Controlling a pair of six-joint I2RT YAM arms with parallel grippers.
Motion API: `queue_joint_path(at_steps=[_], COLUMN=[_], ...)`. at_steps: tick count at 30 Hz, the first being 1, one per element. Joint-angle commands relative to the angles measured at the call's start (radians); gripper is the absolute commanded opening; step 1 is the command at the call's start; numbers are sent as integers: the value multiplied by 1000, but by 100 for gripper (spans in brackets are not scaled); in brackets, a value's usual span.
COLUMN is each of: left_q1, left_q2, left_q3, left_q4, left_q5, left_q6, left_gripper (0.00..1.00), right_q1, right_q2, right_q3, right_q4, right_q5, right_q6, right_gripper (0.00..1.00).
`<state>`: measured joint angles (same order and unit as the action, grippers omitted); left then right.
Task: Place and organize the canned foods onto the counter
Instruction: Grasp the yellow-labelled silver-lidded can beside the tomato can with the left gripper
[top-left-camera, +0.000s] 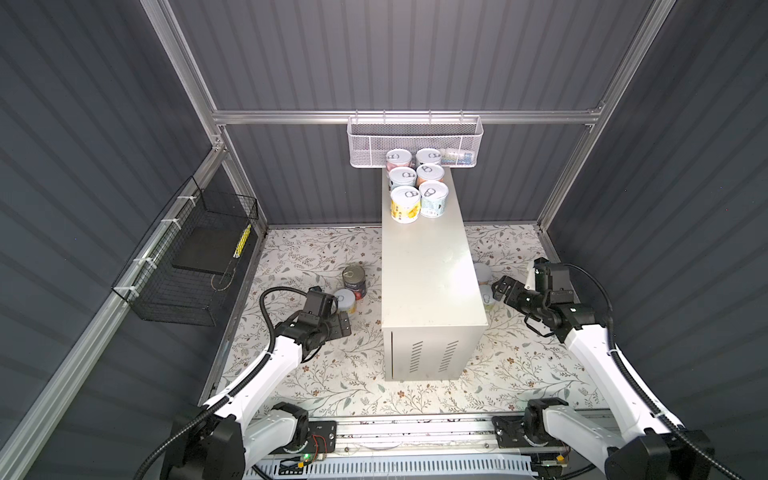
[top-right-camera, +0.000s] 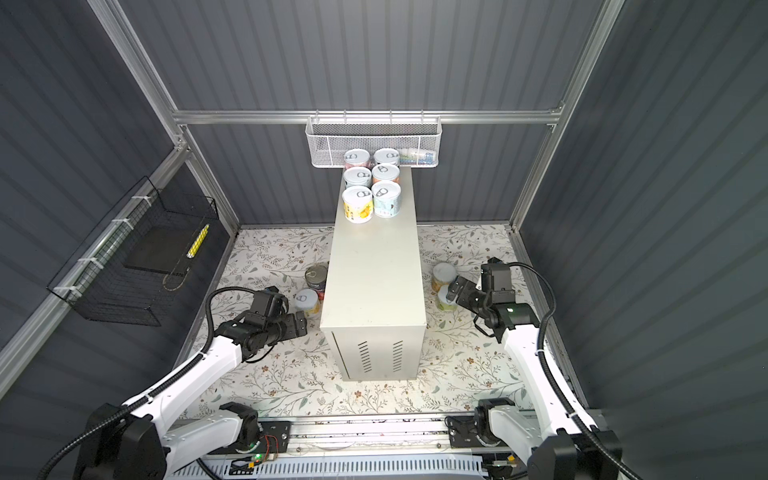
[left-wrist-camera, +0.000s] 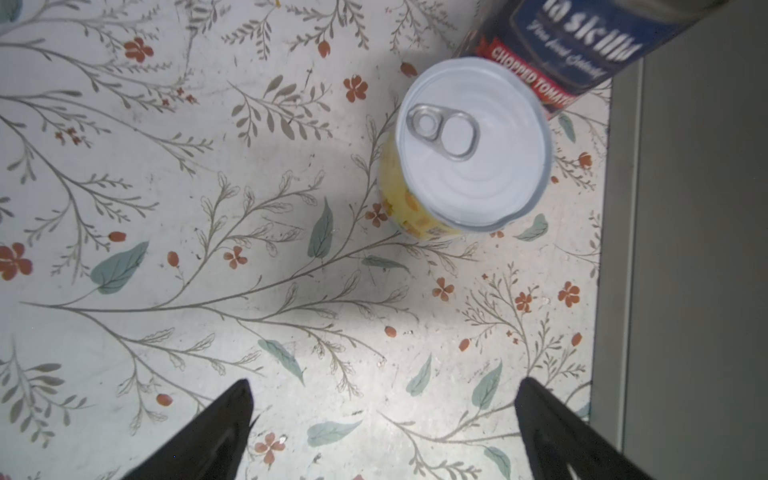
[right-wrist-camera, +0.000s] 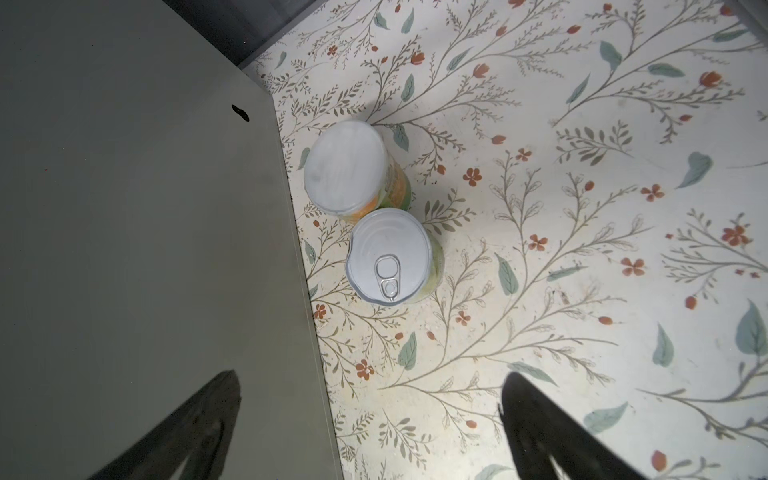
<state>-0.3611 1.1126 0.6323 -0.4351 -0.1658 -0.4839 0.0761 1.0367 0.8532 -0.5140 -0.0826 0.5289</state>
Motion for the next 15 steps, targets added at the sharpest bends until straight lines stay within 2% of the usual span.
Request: queue_joint_path(at_steps=[1, 7, 15], left_q1=[-7, -6, -7], left_q2=[29, 84, 201], left_q3=[-24, -18, 12], left_q4=[103, 195, 364], left_q5=[-24, -49, -66], left_q6=[-29, -21, 50], left_gripper=[99, 99, 99], right_q1=[4, 5, 5], right_q2=[-4, 20, 22], right_q3=[-20, -16, -4], right_q4=[18, 43, 66], right_q5=[-17, -31, -61], right_q6=[18, 21, 17], right_gripper=[99, 99, 99])
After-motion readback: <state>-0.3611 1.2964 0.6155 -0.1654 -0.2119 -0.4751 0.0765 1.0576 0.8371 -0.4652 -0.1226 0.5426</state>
